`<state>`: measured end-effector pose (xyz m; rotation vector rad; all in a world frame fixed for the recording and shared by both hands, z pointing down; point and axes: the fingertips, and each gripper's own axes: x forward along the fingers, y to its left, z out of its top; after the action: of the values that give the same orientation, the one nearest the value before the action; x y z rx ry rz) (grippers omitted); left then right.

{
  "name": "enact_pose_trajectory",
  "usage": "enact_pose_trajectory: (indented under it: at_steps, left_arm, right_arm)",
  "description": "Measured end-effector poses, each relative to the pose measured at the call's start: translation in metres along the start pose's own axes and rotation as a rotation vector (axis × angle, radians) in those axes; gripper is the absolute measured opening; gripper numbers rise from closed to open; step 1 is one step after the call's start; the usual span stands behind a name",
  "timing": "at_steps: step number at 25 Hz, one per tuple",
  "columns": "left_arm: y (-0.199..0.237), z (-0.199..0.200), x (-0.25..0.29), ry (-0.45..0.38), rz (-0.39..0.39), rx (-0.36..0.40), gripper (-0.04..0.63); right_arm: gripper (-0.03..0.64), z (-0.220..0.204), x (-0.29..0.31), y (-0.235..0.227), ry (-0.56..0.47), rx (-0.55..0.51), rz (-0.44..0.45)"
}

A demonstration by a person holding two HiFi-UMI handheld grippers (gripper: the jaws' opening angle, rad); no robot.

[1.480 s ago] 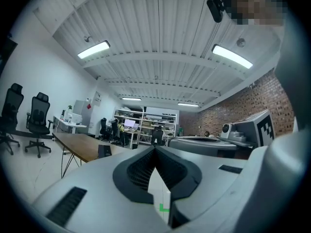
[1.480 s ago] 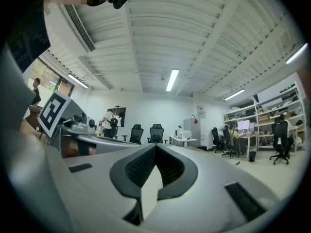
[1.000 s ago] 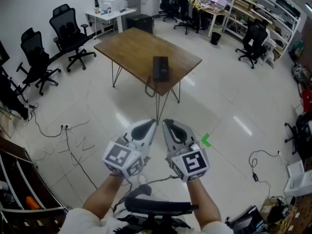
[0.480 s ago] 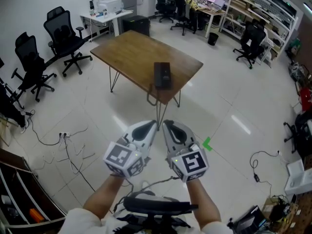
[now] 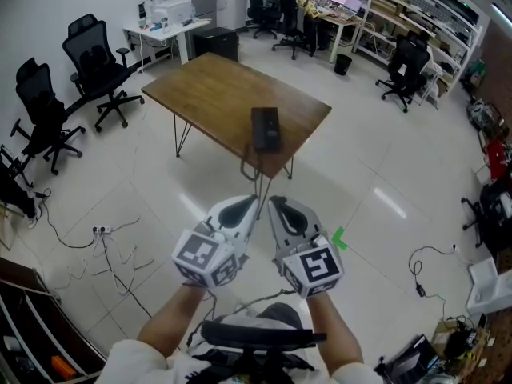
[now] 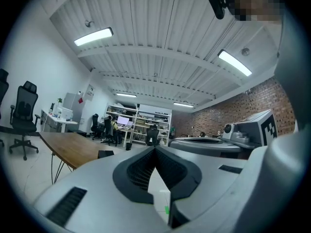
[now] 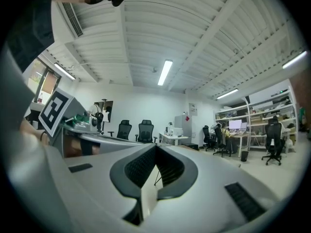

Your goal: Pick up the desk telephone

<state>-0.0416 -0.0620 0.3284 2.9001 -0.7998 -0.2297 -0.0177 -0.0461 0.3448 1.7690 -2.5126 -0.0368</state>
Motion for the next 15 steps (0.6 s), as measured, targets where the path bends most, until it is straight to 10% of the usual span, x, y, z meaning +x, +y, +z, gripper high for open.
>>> enact_pose_trajectory:
  at_steps: [15]
  left_arm:
    - [0.02,-0.015,0.034,0.026,0.005,0.016,0.003]
  right_arm:
    - [0.0,-0.012,0.032,-0.037,-0.001,0.022,-0.008]
